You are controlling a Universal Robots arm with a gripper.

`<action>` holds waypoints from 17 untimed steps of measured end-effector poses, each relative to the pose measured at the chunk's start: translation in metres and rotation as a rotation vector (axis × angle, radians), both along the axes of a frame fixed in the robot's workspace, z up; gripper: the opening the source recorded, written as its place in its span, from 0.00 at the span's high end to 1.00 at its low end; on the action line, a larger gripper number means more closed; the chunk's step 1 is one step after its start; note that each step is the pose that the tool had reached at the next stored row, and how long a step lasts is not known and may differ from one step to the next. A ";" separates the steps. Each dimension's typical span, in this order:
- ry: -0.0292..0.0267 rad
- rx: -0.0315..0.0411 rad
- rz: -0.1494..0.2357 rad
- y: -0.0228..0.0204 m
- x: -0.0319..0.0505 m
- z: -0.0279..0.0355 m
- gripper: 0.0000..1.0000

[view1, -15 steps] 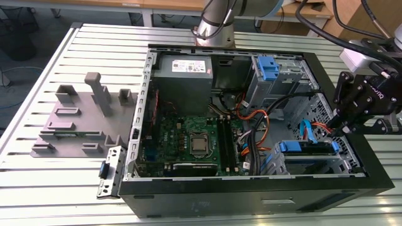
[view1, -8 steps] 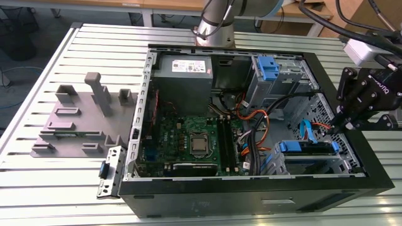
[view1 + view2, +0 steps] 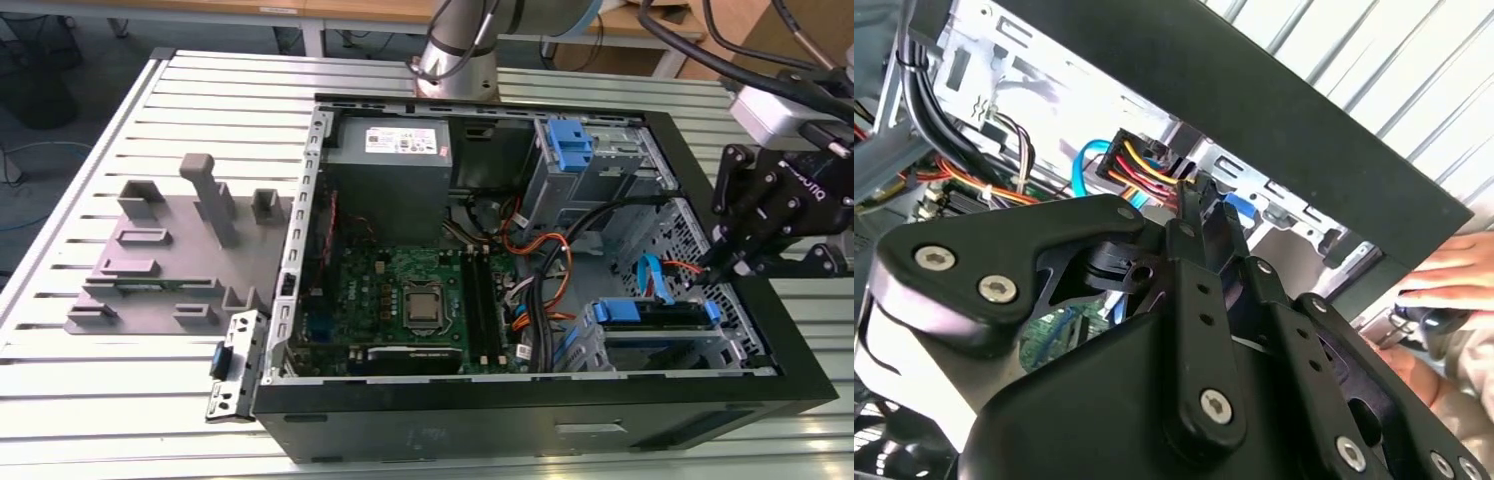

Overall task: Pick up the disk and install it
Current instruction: 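Insert the second disk wire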

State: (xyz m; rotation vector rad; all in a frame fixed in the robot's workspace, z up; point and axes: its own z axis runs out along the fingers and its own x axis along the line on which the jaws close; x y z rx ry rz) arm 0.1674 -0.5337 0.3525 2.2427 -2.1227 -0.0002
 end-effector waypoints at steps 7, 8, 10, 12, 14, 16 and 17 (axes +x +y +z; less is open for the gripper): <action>0.0001 -0.0011 0.055 0.0004 0.0000 -0.0047 0.75; 0.0000 -0.0011 0.059 0.0005 0.0000 -0.0051 0.75; 0.0000 -0.0012 0.064 0.0006 0.0000 -0.0057 0.75; 0.0000 -0.0009 0.065 0.0006 0.0000 -0.0065 0.75; 0.0000 -0.0010 0.066 0.0006 0.0000 -0.0080 0.75; 0.0000 -0.0012 0.066 0.0006 0.0000 -0.0080 0.75; 0.0000 -0.0013 0.066 0.0006 0.0000 -0.0080 0.75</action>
